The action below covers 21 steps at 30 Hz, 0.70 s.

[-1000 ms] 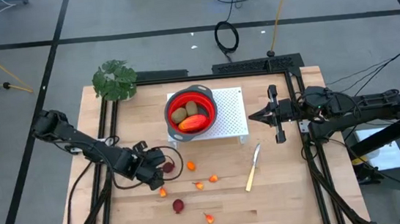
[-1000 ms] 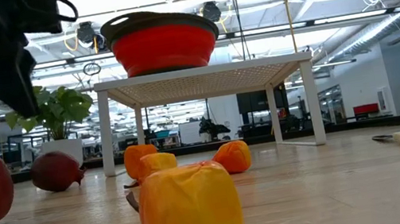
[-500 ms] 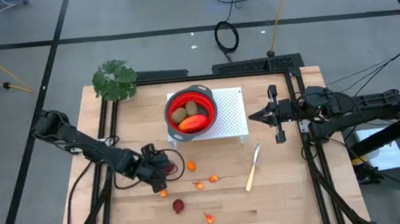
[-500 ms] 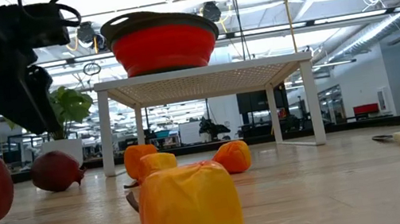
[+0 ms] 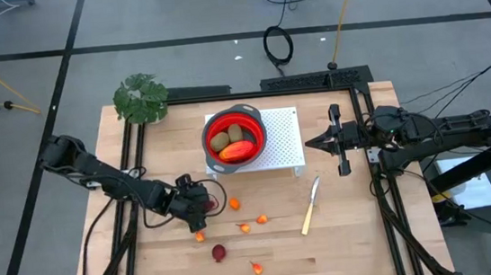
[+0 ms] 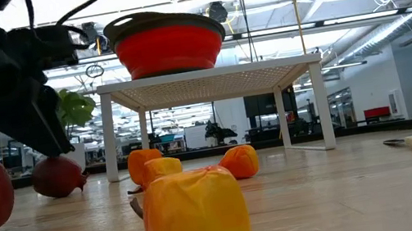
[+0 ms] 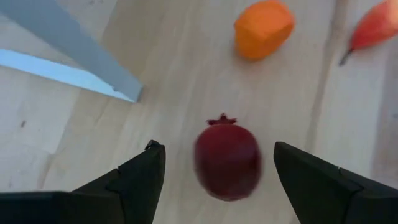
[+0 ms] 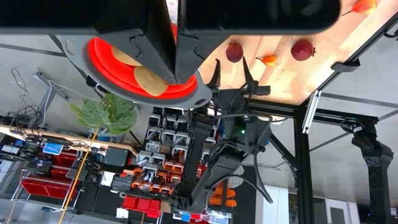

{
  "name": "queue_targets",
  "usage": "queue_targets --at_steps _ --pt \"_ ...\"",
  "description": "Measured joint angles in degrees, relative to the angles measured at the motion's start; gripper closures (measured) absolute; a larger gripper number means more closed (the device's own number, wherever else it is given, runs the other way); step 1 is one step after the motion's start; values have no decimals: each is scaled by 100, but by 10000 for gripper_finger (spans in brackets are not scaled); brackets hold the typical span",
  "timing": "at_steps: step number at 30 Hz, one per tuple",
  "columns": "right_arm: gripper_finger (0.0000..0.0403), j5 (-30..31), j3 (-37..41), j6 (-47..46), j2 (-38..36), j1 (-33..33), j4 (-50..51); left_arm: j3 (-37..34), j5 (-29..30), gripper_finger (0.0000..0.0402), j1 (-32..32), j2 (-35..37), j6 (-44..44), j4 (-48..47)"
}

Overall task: Pick & Place Fruit
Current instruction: Put the red pomegranate into the orange strainer bowl on the shelf

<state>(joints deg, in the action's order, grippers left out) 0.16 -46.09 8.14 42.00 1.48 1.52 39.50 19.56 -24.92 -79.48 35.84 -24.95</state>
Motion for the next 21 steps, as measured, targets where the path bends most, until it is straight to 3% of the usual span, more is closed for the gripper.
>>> queue_targets --at_steps 6,21 --pt "403 0 0 -9 0 1 0 -205 -361 103 132 0 -245 682" --pt "403 1 0 -288 0 0 0 -734 -283 103 133 0 -271 1354"
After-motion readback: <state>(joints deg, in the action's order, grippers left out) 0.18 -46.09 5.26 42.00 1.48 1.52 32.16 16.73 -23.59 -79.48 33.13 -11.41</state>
